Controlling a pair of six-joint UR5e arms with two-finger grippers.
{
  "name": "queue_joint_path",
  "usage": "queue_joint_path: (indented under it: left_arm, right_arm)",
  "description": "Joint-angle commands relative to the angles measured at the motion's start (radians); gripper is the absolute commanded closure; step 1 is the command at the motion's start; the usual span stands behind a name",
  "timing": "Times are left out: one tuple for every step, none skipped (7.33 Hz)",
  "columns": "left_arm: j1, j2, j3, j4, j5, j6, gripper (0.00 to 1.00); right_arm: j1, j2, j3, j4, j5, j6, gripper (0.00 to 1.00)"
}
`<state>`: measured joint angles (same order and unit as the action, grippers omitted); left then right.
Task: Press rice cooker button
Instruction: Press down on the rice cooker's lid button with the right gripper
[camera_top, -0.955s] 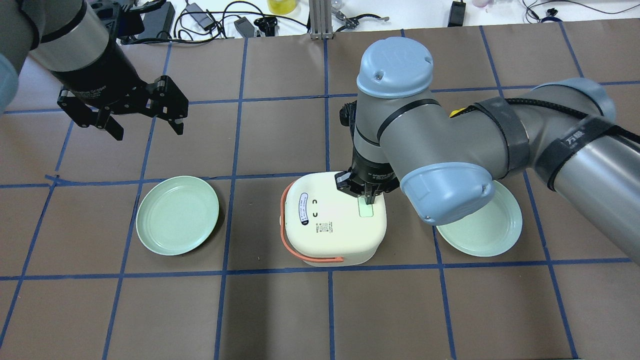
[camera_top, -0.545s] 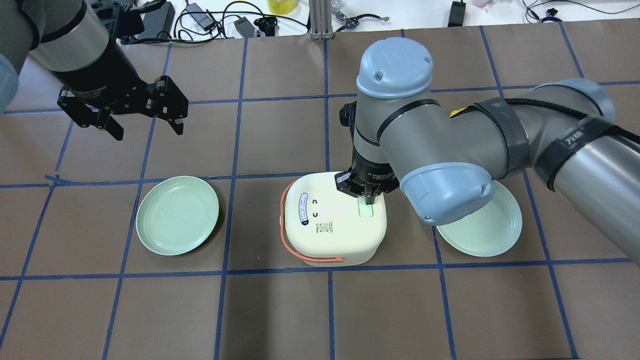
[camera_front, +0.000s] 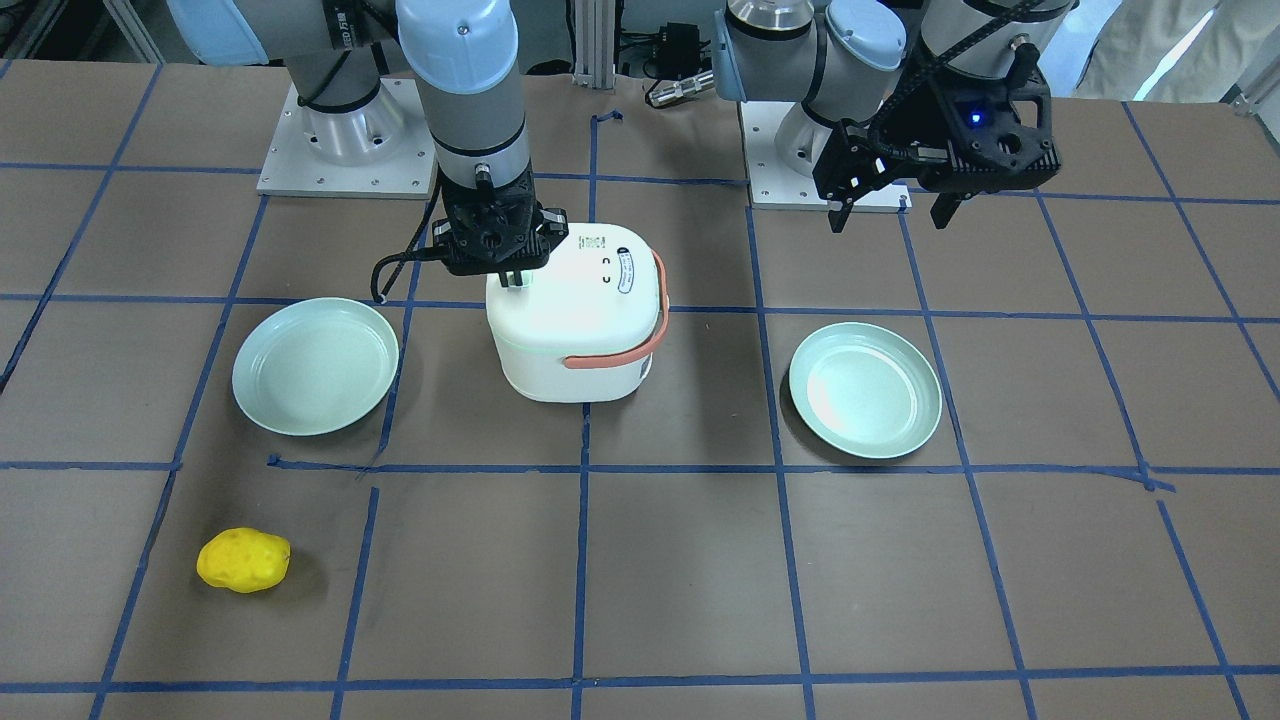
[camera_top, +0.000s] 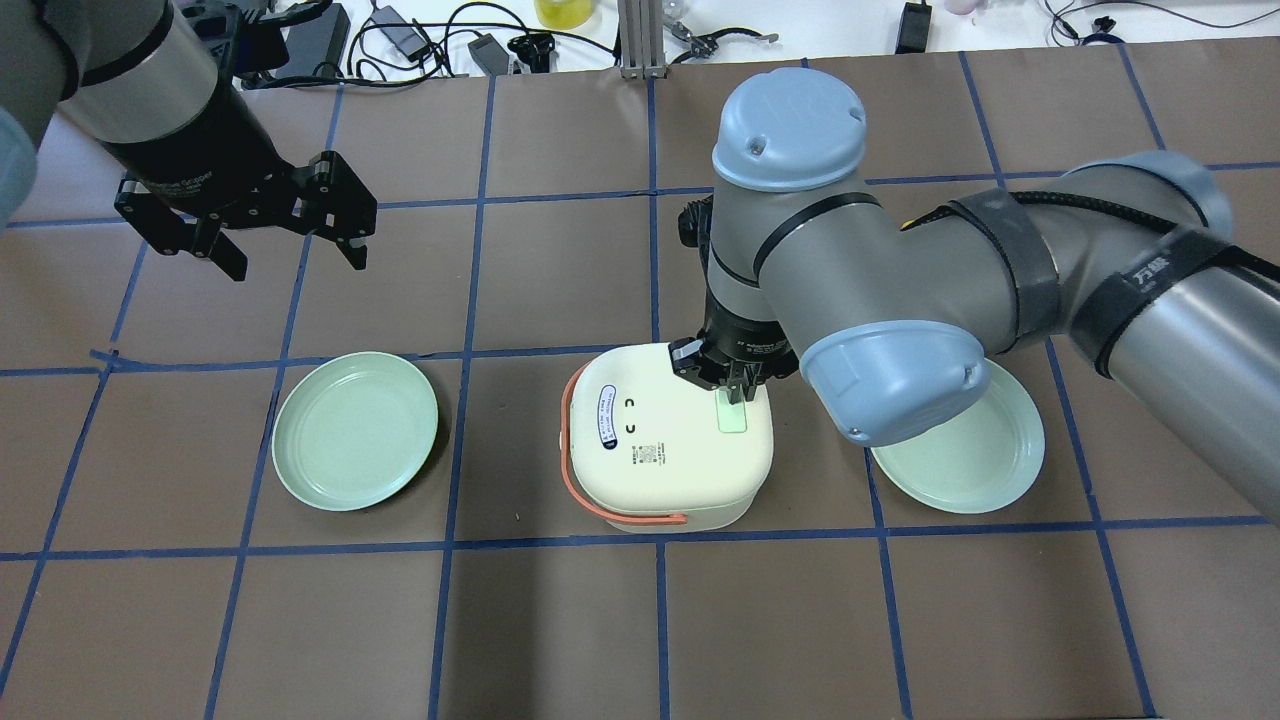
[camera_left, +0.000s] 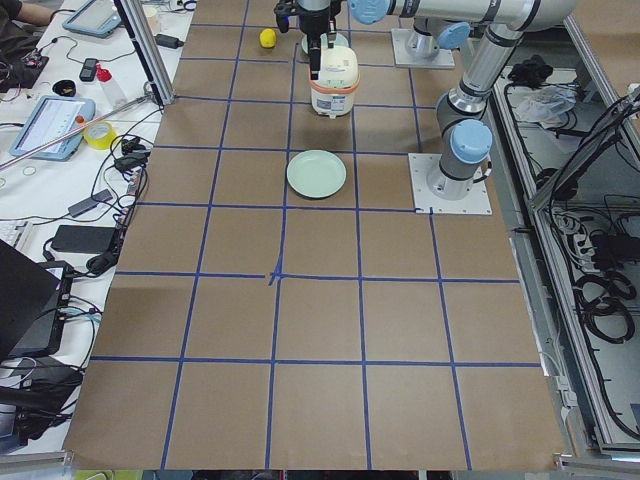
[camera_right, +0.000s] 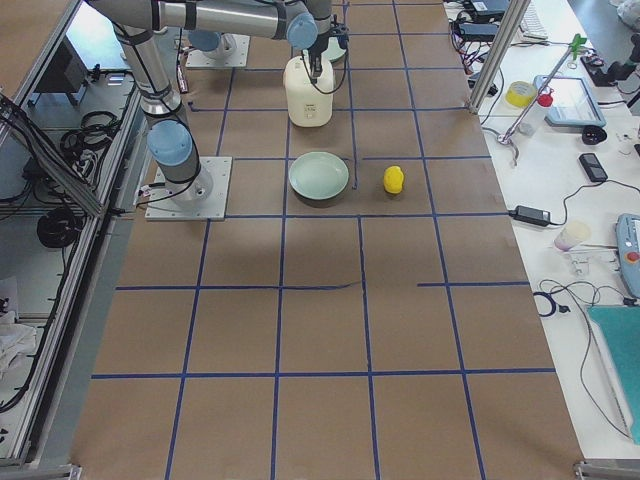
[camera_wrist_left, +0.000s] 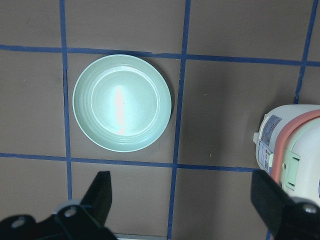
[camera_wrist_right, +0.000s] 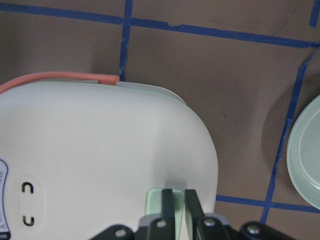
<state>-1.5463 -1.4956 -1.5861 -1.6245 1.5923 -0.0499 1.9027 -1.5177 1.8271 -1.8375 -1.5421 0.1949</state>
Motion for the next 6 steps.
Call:
queue_joint_path:
  left_arm:
    - [0.000,0.000,0.000,0.000,0.000,0.001,0.00]
    - [0.000,0.000,0.000,0.000,0.000,0.001,0.00]
    - [0.000,0.000,0.000,0.000,0.000,0.001,0.00]
    - [0.000,0.000,0.000,0.000,0.000,-0.001,0.00]
    - [0.000,0.000,0.000,0.000,0.000,-0.001,0.00]
    - [0.000,0.000,0.000,0.000,0.000,-0.001,0.00]
  right_arm:
    - [-0.001,-0.001,0.004,0.000,0.005,0.003,0.85]
    - [-0.001,-0.001,0.004,0.001,0.005,0.008,0.94]
    - [-0.001,-0.001,0.011,0.003,0.008,0.009,0.96]
    - [0.001,0.001,0.011,0.003,0.010,0.009,0.97]
    - [0.002,0.002,0.012,0.004,0.013,0.009,0.97]
    - [0.002,0.004,0.012,0.003,0.013,0.008,0.97]
